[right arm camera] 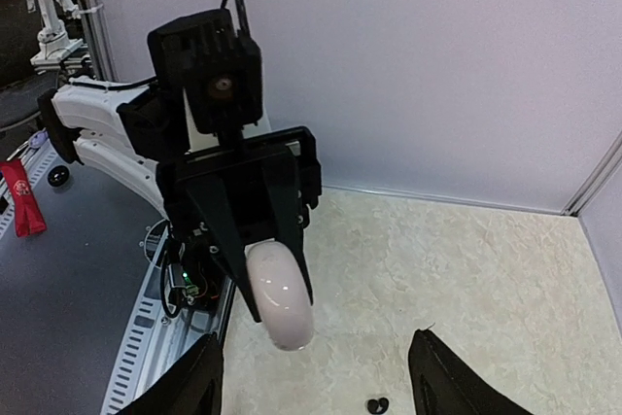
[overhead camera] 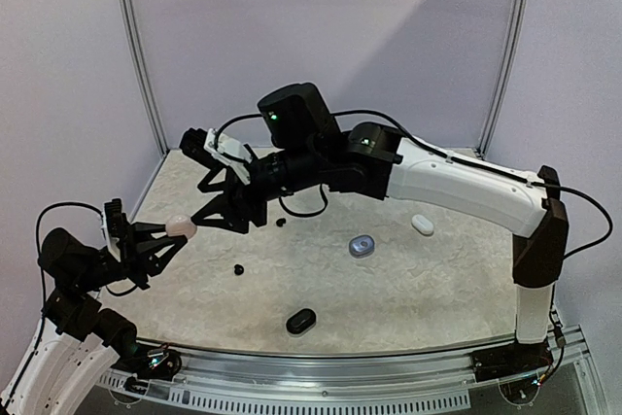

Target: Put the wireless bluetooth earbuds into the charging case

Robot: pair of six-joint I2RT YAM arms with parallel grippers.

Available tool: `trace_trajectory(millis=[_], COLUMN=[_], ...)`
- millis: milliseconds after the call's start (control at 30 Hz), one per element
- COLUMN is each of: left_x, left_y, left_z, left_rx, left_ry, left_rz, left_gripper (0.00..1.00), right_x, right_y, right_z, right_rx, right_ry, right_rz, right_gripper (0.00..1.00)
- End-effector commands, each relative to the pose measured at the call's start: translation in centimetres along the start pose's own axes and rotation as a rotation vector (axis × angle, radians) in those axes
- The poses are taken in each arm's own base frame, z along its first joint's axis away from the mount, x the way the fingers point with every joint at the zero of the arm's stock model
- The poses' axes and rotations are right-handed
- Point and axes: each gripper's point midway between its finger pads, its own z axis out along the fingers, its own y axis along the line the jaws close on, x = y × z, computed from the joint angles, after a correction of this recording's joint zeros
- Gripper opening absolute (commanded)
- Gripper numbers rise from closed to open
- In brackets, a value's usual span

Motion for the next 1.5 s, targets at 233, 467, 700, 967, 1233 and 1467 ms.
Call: trace_trajectory(millis=[233, 467, 700, 967, 1233, 1467], left_x=[-0.1, -0.1, -0.1, -0.1, -0.3, -0.3], left_y=[0.6, 0.7, 0.7, 1.0, 4.5, 5.4], left_z=[-0.1, -0.1, -0.1, -0.1, -0.7, -1.1], left_rx=[-0.035, -0.041, -0.041, -0.059, -0.264, -0.323], left_ry=[-0.006, -0.007, -0.006, -0.009, -0.024, -0.025], left_rz=[-0.004, -0.005, -0.007, -0.015, -0.054, -0.045], left_gripper=[0.0, 0.0, 0.0, 0.0, 0.99, 1.0], right_x=[-0.3, 1.3, 1.5, 1.2, 4.7, 20.7], right_y=[0.8, 0.8, 1.9, 2.1, -7.5, -18.9], right_z=[1.2, 3.2, 3.9, 3.8, 0.7, -8.0], right_rx=[-0.077, -0.11, -0.174, -0.186, 0.085, 0.45], right_ry=[-0.022, 0.0, -0.014, -0.027, 0.027, 0.276], right_rz=[-0.005, 0.026, 0.045, 0.047, 0.332, 0.977], right_gripper=[0.76, 0.65, 0.31, 0.06, 0.0, 0.0])
